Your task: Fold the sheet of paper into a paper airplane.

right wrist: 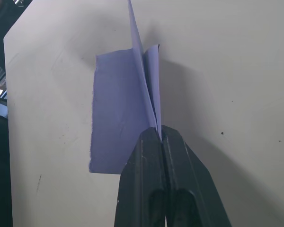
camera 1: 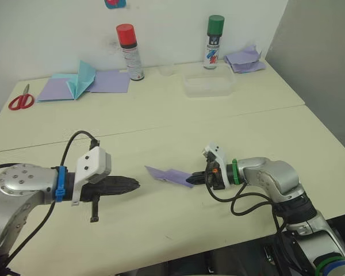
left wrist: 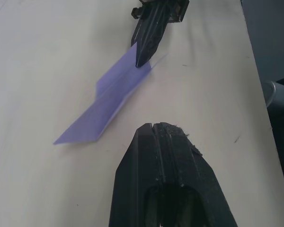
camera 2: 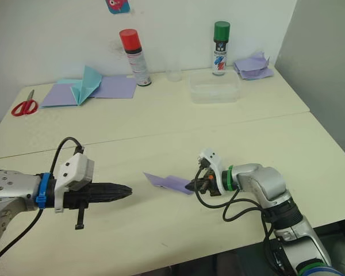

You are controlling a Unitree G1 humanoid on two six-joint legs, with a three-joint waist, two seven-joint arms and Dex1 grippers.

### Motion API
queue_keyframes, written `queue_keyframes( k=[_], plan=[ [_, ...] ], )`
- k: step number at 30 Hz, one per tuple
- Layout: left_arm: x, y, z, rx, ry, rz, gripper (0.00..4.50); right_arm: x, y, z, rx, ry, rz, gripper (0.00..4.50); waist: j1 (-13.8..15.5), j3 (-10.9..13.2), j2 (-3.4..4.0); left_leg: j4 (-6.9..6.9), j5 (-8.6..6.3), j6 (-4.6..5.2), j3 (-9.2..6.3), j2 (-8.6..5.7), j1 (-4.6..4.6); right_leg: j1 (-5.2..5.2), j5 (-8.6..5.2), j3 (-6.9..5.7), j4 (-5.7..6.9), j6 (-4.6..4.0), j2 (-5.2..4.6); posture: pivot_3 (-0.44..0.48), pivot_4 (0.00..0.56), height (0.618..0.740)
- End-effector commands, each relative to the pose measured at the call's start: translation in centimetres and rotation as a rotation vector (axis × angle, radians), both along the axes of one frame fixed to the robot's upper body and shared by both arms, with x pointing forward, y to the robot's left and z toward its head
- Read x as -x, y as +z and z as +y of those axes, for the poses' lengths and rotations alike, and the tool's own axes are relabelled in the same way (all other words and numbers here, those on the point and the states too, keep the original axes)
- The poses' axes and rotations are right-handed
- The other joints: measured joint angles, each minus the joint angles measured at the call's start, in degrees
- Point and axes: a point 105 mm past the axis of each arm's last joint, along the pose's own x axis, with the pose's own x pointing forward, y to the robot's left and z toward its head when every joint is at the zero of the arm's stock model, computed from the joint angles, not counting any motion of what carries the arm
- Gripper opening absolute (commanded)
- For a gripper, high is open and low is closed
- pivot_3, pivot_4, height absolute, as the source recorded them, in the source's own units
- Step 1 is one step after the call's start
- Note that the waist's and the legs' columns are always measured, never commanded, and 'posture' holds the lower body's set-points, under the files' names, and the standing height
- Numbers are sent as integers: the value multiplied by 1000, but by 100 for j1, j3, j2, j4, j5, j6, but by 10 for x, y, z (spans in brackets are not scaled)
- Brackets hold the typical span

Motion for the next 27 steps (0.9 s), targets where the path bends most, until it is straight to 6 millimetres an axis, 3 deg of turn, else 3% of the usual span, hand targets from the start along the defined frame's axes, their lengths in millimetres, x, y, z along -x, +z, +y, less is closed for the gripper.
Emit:
queue_keyframes(
  k=[1, 8, 14, 18, 23, 27],
  plan=[
    [-7, -1, -14, 28, -25, -47, 0, 5, 3, 7, -17, 32, -17, 19, 1, -2, -4, 2, 0, 0, 0, 0, 0, 0, 0, 0, 0, 0, 0, 0, 150, 740],
    [-22, -11, -29, 47, -37, -62, 0, 10, 6, 10, -26, 63, -27, 19, -10, -3, -4, 7, 0, 0, 4, 2, 1, 0, 2, -1, 8, -1, 1, 0, 150, 740],
    [-8, -57, -34, -56, -98, 40, 0, 12, 7, 12, -36, 63, -24, 19, -16, -4, -4, 11, 0, 0, 14, 2, 2, -2, 2, 3, 8, -1, 1, 0, 150, 740],
    [-16, -75, -32, -93, -73, 32, 0, 13, 7, 13, -43, 61, -17, 19, 2, -4, -4, 12, 0, 0, 8, 4, 0, -2, 3, 1, 11, -4, 1, 0, 150, 740],
    [-19, -70, -33, -69, -69, 23, 0, 10, 8, 12, -46, 54, -15, 19, 0, -4, -4, 29, 0, 0, 9, 4, -1, 1, 6, 0, 20, -3, 1, 0, 150, 740],
    [-11, -49, -31, 22, -75, 44, 0, 9, 8, 11, -43, 51, -19, 19, -1, -4, -4, 58, 0, 0, 9, 4, -6, 0, 6, 1, 37, -3, 1, 0, 150, 740]
  ],
)
